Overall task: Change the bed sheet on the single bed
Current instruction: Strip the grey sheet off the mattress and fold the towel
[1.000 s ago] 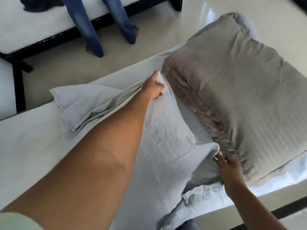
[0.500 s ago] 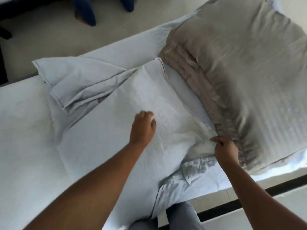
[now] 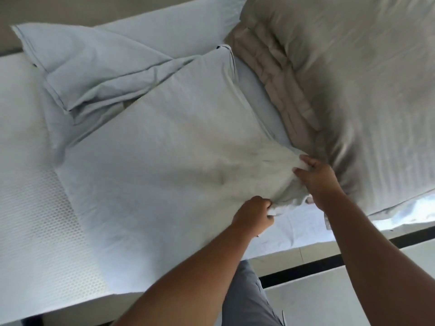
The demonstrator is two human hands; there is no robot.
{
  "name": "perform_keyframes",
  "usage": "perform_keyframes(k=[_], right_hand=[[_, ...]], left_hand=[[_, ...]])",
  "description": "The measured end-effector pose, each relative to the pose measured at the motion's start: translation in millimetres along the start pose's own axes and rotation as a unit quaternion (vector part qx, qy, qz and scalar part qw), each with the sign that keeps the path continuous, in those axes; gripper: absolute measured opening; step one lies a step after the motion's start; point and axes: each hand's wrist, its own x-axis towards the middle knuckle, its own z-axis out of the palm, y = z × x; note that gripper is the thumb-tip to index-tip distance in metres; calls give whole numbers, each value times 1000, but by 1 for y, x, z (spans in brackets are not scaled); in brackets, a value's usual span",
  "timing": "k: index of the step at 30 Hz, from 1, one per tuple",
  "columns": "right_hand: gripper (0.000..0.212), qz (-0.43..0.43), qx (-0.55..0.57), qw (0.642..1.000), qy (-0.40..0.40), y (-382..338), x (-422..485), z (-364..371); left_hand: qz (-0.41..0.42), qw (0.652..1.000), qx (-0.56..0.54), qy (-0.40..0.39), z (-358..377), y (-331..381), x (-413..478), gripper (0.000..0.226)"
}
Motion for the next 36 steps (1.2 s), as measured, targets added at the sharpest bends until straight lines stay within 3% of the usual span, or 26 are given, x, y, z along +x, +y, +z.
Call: perform_keyframes(k=[2,5,10,14,16,19,22,25,29,31,34,36], right_hand=[[63,-57,-172,983,-21,-3,1,-8],[66,-80,-314,944,-58,-4,-1,-19],[63,-75,-387,919,-19,-11,-7,-29],[42,-85,-442,892,-32,-8,1,-20],[34,-100,-470,876,-37,-10,1,-9],[31,-131,-503,854,-30,-24,-2,17],[36,-187,-521,830,-64,-42,5,56],[49,-224,-509,822,-123,-64,24,103],[79,-271,-510,806,-127,-110,77,166],[92,-296,-523,791,-117,-137,110,192],[112,-321,-568,750,-106,-172,149,217],[127,-296,-579,751,-114,-181,168,225]], left_hand=[[30,998,-51,11,10,27,-4,16],[48,990,-130,-6,18,73,-9,35],[58,982,-163,-81,25,104,7,39],[45,980,-149,-122,14,77,20,52],[31,988,-124,-83,-2,50,24,48],[-28,996,-76,36,-41,-10,30,40],[-94,984,-40,147,-97,-74,33,38],[-131,959,4,252,-165,-127,43,43],[-155,921,72,351,-262,-182,78,53],[-146,906,108,382,-304,-200,103,52],[-158,907,133,366,-352,-211,138,53],[-162,914,129,348,-371,-220,159,51]])
